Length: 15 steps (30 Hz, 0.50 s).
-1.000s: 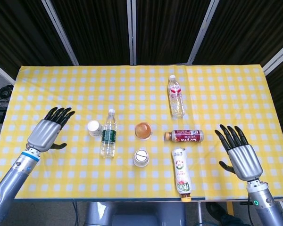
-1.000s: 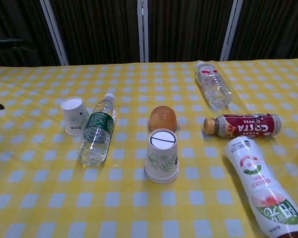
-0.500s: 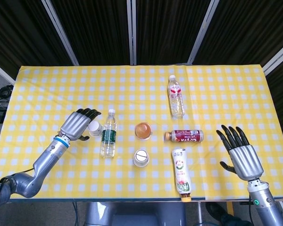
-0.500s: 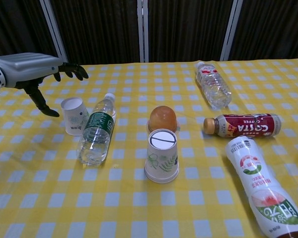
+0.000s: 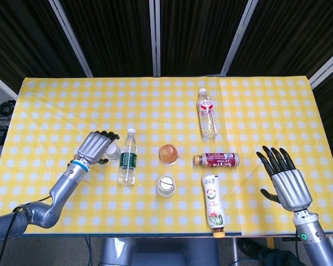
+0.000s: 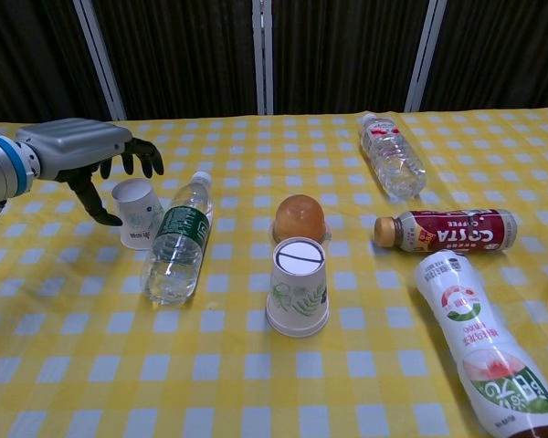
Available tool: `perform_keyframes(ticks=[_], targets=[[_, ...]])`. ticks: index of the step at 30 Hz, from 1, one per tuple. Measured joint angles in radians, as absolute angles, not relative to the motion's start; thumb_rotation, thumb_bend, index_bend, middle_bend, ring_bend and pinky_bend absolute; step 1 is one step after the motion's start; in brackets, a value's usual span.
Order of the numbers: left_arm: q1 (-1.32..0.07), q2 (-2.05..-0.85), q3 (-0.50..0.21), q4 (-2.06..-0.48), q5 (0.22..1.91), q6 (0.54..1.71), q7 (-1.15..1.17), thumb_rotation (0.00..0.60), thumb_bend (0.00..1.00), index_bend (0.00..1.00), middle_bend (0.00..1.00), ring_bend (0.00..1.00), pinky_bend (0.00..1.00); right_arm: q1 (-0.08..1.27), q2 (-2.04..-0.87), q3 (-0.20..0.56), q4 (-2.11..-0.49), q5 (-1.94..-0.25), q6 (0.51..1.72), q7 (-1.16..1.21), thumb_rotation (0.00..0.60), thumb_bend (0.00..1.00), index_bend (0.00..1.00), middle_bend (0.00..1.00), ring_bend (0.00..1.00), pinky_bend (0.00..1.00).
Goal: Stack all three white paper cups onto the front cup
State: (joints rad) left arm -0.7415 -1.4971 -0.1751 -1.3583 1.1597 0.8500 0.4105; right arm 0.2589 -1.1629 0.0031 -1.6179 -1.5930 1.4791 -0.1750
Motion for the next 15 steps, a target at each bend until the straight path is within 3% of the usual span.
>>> perform_keyframes(ticks=[7,15], targets=[[-0.749,-1.524,-0.172,-1.319,1.143,0.863,0.402,0.6,0.23,0.49,0.46,0.45,0.57,0.251,-1.161,0.015,-1.618,-1.595,1.481,-0.174,0.6,0.0,0.0,0.0,0.0,0.0],[-0.751,-1.524,-0.166,-1.319,1.147,0.881,0.391,0.6,0.23,0.51,0.48,0.46,0.58,0.246,-1.163,0.023,-1.617,-1.599,1.474,-0.179,0.6,0.0,0.0,0.0,0.0,0.0]])
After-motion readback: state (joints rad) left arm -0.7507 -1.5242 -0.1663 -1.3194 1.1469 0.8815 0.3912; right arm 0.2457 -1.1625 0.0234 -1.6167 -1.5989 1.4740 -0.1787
